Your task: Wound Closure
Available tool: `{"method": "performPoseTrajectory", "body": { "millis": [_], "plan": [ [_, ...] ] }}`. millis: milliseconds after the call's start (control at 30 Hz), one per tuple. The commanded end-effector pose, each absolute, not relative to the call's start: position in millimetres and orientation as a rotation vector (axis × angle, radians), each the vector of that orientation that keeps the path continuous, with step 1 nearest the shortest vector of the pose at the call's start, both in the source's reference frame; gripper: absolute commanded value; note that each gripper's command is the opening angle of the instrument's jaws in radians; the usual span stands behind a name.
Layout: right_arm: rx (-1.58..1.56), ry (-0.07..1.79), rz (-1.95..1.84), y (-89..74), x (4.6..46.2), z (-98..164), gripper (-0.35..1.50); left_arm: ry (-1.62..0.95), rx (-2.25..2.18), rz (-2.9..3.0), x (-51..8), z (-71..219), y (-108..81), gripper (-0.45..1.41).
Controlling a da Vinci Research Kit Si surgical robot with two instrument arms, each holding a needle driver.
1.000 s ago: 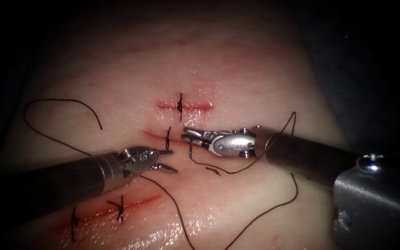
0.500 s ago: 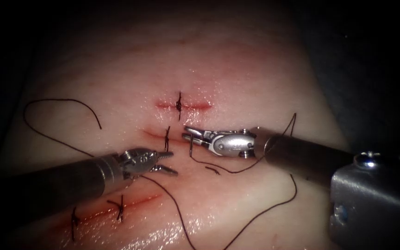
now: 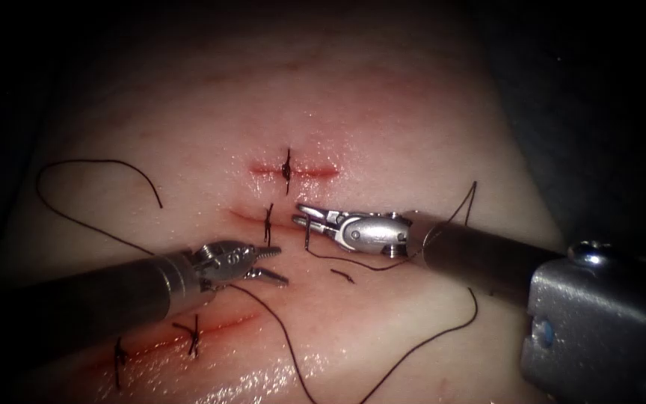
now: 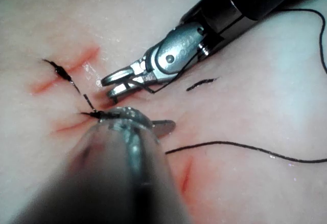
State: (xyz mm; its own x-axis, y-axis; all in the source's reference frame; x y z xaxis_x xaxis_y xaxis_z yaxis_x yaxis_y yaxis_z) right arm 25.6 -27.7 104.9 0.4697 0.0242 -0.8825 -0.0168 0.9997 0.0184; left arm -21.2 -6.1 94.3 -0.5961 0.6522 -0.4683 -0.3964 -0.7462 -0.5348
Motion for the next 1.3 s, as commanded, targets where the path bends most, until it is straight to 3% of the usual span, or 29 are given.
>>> {"method": "performPoseTrajectory", "body": {
  "millis": [33, 467, 867, 1300],
  "plan": [
    [0.02, 1.075, 0.031, -28.1, 26.4, 106.0, -0.35, -0.51, -0.887, 2.318, -21.7, 94.9, -5.9, 0.25],
    [0.121, 1.036, 0.166, -28.7, 26.3, 107.5, -0.35, -0.509, -0.881, 2.318, -22.0, 94.9, -5.8, 0.25],
    [0.009, 1.241, 0.369, -22.2, 26.7, 98.5, -0.35, -0.496, -0.884, 2.311, -23.6, 97.1, -5.4, 0.27],
    [-0.017, 1.291, 0.446, -18.4, 26.9, 97.3, -0.35, -0.548, -0.835, 2.328, -22.4, 101.2, -8.3, 0.27]
  ]
}}
